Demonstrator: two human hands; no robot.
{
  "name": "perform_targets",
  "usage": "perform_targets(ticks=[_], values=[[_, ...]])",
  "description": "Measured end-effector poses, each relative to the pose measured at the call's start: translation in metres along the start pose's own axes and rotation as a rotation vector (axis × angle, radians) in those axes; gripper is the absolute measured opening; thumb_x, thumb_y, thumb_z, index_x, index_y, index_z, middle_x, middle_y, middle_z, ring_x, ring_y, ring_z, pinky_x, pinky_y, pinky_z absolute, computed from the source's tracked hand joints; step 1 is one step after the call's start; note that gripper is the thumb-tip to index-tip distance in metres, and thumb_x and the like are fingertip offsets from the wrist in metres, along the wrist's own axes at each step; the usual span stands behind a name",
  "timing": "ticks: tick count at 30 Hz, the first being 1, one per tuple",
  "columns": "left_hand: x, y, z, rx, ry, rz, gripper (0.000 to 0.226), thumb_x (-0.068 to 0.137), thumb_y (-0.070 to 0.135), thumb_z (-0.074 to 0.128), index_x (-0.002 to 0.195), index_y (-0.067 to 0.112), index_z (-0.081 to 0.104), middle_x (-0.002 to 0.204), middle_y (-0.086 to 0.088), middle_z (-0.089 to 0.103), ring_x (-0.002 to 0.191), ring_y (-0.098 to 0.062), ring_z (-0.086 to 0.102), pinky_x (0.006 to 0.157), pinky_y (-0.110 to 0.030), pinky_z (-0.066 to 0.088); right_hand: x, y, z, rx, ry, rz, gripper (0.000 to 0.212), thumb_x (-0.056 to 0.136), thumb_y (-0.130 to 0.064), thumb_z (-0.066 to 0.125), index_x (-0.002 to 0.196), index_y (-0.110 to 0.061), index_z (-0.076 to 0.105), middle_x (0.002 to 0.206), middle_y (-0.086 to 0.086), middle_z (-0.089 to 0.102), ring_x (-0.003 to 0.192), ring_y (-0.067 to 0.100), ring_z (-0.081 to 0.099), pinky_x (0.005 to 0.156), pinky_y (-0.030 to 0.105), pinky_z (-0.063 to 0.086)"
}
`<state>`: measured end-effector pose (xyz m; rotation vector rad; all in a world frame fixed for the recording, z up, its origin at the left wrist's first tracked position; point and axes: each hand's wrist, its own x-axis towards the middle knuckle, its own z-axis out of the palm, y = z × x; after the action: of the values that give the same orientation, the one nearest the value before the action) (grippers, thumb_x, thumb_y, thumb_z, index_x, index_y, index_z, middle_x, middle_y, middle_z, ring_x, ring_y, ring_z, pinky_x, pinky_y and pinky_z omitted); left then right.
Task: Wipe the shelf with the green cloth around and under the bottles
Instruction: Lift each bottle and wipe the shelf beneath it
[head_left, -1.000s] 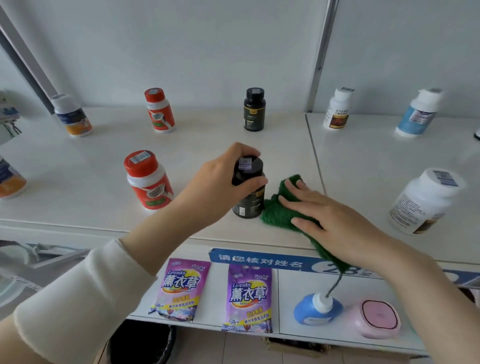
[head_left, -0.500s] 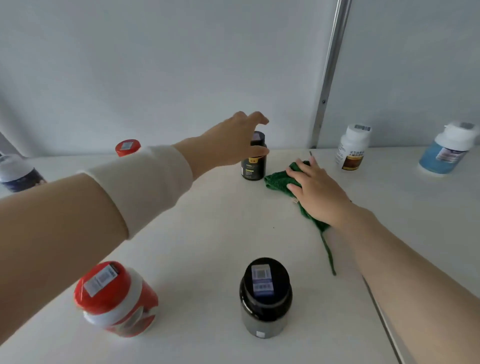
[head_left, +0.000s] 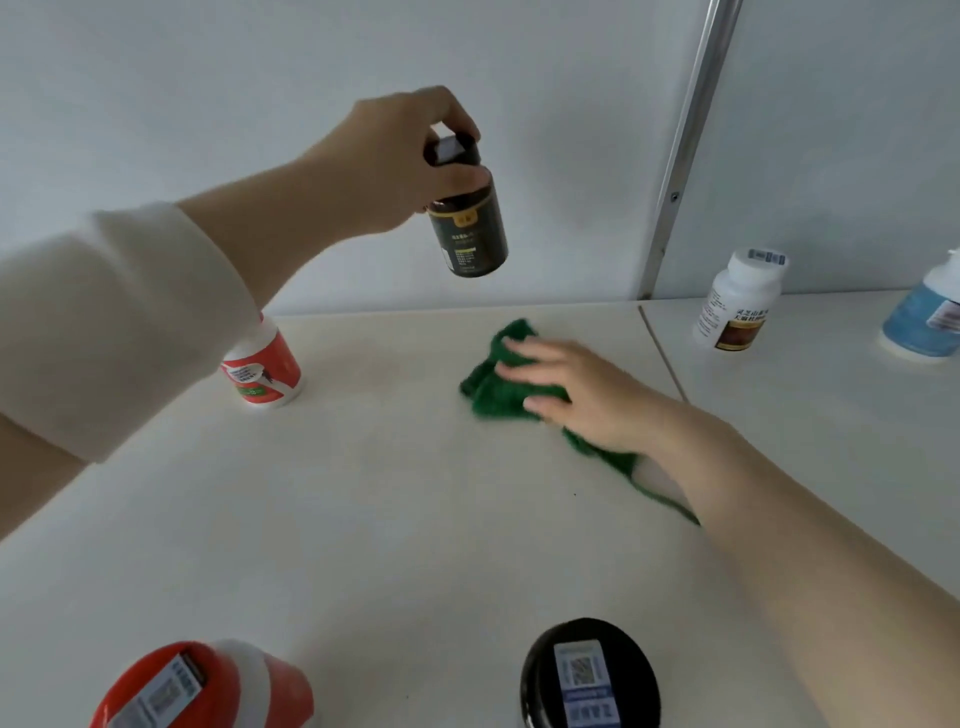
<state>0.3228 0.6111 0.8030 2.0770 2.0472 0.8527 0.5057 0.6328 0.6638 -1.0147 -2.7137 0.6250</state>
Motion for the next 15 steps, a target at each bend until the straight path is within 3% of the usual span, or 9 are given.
perform_targets(ticks=[4, 7, 10, 15], values=[[-0.007, 0.0, -0.002, -0.01, -0.028, -0.014, 0.033, 0.085, 0.032, 0.058, 0.116, 0.023, 0.053, 0.106, 0.0, 0.057, 0.077, -0.021, 0.06, 0.063, -0.019, 0.043, -0.025, -0.013, 0.0, 0.194, -0.087, -0.067, 0.044, 0.09, -0.009, 0.053, 0.129, -0.027, 0.051, 0.142, -0.023, 0.033, 0.133, -0.002, 0.026, 0.115, 0.025, 0.017], [-0.01, -0.002, -0.004, -0.012, -0.027, -0.017, 0.033, 0.085, 0.032, 0.058, 0.116, 0.023, 0.053, 0.106, 0.002, 0.055, 0.079, -0.02, 0.058, 0.063, -0.02, 0.043, 0.004, 0.003, -0.004, 0.109, 0.131, 0.046, 0.043, 0.09, -0.005, 0.05, 0.13, -0.022, 0.051, 0.147, -0.009, 0.037, 0.136, 0.011, 0.032, 0.11, 0.019, 0.015], [-0.012, -0.008, -0.004, -0.009, -0.017, -0.011, 0.033, 0.085, 0.032, 0.058, 0.116, 0.022, 0.053, 0.104, 0.003, 0.053, 0.069, -0.006, 0.051, 0.06, -0.019, 0.042, 0.053, 0.016, -0.001, -0.013, 0.234, 0.175, 0.041, 0.094, -0.009, 0.044, 0.134, -0.02, 0.046, 0.151, -0.001, 0.032, 0.139, 0.019, 0.027, 0.111, 0.027, 0.019], [-0.016, -0.019, -0.008, 0.024, 0.014, -0.016, 0.033, 0.086, 0.031, 0.057, 0.118, 0.022, 0.053, 0.103, 0.006, 0.051, 0.068, -0.004, 0.047, 0.056, -0.015, 0.037, 0.094, -0.017, 0.016, 0.026, 0.054, -0.014, 0.042, 0.094, -0.013, 0.045, 0.135, -0.025, 0.045, 0.151, -0.008, 0.03, 0.14, 0.015, 0.025, 0.113, 0.029, 0.019]])
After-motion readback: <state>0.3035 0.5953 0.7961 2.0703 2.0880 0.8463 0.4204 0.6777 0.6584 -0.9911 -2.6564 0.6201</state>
